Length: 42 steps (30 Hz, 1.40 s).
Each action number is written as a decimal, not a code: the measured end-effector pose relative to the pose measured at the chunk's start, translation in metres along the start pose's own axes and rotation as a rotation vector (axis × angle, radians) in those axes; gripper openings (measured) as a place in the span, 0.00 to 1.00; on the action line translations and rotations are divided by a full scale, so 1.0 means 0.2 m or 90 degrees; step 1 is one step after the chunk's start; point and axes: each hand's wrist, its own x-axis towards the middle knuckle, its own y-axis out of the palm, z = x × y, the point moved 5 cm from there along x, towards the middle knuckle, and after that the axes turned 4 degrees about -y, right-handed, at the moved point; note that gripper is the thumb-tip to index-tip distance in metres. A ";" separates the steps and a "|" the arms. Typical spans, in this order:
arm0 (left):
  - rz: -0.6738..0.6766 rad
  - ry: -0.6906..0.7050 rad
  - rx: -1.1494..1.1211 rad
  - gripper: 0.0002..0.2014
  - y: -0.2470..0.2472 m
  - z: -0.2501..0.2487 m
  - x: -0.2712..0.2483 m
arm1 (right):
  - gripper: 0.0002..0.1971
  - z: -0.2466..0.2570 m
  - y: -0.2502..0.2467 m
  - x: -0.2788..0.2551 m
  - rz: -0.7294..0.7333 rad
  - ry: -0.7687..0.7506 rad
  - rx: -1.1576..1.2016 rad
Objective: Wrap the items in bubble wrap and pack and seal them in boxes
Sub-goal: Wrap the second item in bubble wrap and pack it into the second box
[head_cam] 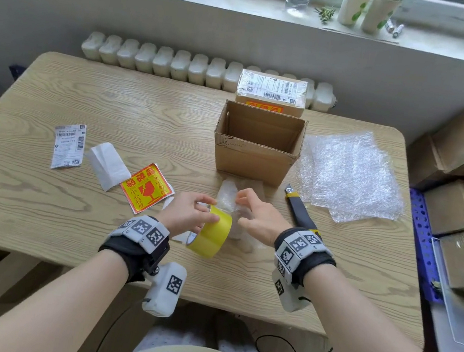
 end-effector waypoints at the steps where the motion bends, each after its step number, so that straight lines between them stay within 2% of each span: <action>1: 0.004 -0.008 -0.002 0.19 0.01 0.00 0.01 | 0.25 -0.01 0.00 0.00 0.006 0.003 0.018; 4: 0.016 -0.029 -0.015 0.19 0.01 -0.02 0.02 | 0.25 -0.02 0.01 0.00 0.017 0.019 0.059; 9: 0.055 -0.059 -0.061 0.28 -0.01 0.00 -0.01 | 0.29 -0.05 0.03 -0.01 0.036 0.033 -0.005; 12: 0.049 -0.079 -0.086 0.24 -0.03 0.04 -0.04 | 0.35 -0.05 0.05 0.00 0.037 -0.003 -0.044; 15: 0.051 -0.096 -0.117 0.26 -0.03 0.08 -0.04 | 0.36 -0.05 0.09 0.00 0.045 -0.017 -0.043; 19: 0.062 -0.113 -0.136 0.27 -0.01 0.10 -0.01 | 0.31 -0.05 0.08 -0.01 0.033 -0.013 0.003; 22: 0.068 -0.129 -0.143 0.27 0.03 0.11 0.01 | 0.24 -0.06 0.06 -0.02 0.019 0.010 0.058; 25: 0.064 -0.131 -0.140 0.22 0.05 0.12 0.04 | 0.18 -0.06 0.04 -0.03 -0.009 0.026 0.078; 27: 0.053 -0.132 -0.132 0.15 0.05 0.13 0.07 | 0.16 -0.04 0.02 -0.01 -0.044 0.020 0.038; 29: 0.048 -0.134 -0.126 0.13 0.05 0.14 0.09 | 0.15 -0.02 0.01 0.02 -0.069 0.002 -0.021; 34: 0.058 -0.131 -0.122 0.23 0.05 0.13 0.11 | 0.13 -0.02 0.01 0.06 -0.098 0.008 -0.081; 39: 0.056 -0.119 -0.120 0.16 0.06 0.13 0.12 | 0.13 -0.02 0.00 0.08 -0.151 0.023 -0.105; 42: 0.037 -0.097 -0.112 0.21 0.05 0.14 0.12 | 0.14 -0.03 -0.01 0.11 -0.174 0.044 -0.110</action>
